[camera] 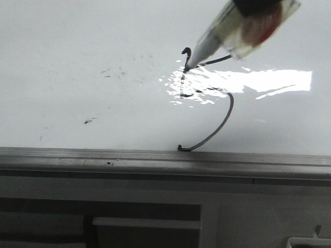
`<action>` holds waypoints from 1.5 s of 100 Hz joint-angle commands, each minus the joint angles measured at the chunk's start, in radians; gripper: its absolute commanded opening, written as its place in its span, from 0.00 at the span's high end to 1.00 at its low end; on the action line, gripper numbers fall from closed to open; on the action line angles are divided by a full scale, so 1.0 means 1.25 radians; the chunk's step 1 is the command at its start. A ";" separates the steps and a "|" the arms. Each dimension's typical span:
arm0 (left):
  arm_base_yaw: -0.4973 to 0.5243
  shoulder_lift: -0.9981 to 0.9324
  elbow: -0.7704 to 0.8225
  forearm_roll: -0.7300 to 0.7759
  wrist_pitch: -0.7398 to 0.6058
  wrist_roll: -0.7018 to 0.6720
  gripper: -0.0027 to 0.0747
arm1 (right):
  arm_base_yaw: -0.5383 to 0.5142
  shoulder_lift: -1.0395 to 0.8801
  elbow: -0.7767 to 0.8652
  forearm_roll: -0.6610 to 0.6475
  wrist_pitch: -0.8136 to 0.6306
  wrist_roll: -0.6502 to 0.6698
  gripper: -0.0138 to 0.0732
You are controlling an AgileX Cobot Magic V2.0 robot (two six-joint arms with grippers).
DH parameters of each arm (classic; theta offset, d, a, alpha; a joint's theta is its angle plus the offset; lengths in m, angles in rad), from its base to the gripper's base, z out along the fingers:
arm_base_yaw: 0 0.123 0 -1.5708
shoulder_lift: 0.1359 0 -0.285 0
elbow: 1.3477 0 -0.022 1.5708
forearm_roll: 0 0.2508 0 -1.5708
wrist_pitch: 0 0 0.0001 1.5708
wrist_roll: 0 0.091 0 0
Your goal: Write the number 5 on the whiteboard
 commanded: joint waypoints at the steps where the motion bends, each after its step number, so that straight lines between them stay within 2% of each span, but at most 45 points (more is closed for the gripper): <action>1: -0.032 0.064 -0.069 -0.055 0.001 0.126 0.39 | 0.044 0.013 -0.019 -0.003 -0.082 -0.051 0.92; 8: -0.071 0.114 -0.104 -0.073 0.023 0.196 0.43 | 0.083 0.028 -0.019 -0.005 -0.118 -0.073 0.92; 18: -0.125 0.178 -0.146 -0.071 0.019 0.239 0.46 | 0.121 0.046 -0.019 -0.007 -0.141 -0.076 0.92; 31: -0.175 0.233 -0.180 -0.069 -0.026 0.242 0.47 | 0.135 0.057 -0.019 -0.007 -0.134 -0.076 0.92; 54: -0.189 0.277 -0.182 -0.069 -0.072 0.242 0.49 | 0.138 0.057 -0.019 0.020 -0.141 -0.076 0.92; 63: -0.189 0.288 -0.182 -0.069 -0.078 0.242 0.60 | 0.138 0.057 -0.019 0.020 -0.141 -0.076 0.92; 83: -0.189 0.312 -0.182 -0.069 -0.083 0.242 0.99 | 0.138 0.057 -0.019 0.020 -0.141 -0.076 0.92; 114: -0.189 0.312 -0.182 -0.070 -0.088 0.241 0.99 | 0.138 0.061 -0.019 0.025 -0.139 -0.076 0.90; 119: -0.189 0.312 -0.182 -0.070 -0.088 0.241 0.99 | 0.138 0.061 -0.019 0.025 -0.139 -0.076 0.86; 124: -0.189 0.312 -0.182 -0.070 -0.088 0.241 0.99 | 0.138 0.061 -0.019 0.025 -0.143 -0.075 0.77; 141: -0.183 0.312 -0.182 -0.085 -0.092 0.215 0.99 | 0.137 0.061 -0.021 0.025 -0.180 -0.028 0.23; 146: -0.174 0.312 -0.182 -0.088 -0.092 0.190 0.99 | 0.130 0.051 -0.022 0.025 -0.191 -0.028 0.14; 150: -0.163 0.312 -0.182 -0.088 -0.095 0.166 0.99 | 0.121 0.043 -0.026 0.025 -0.201 -0.028 0.11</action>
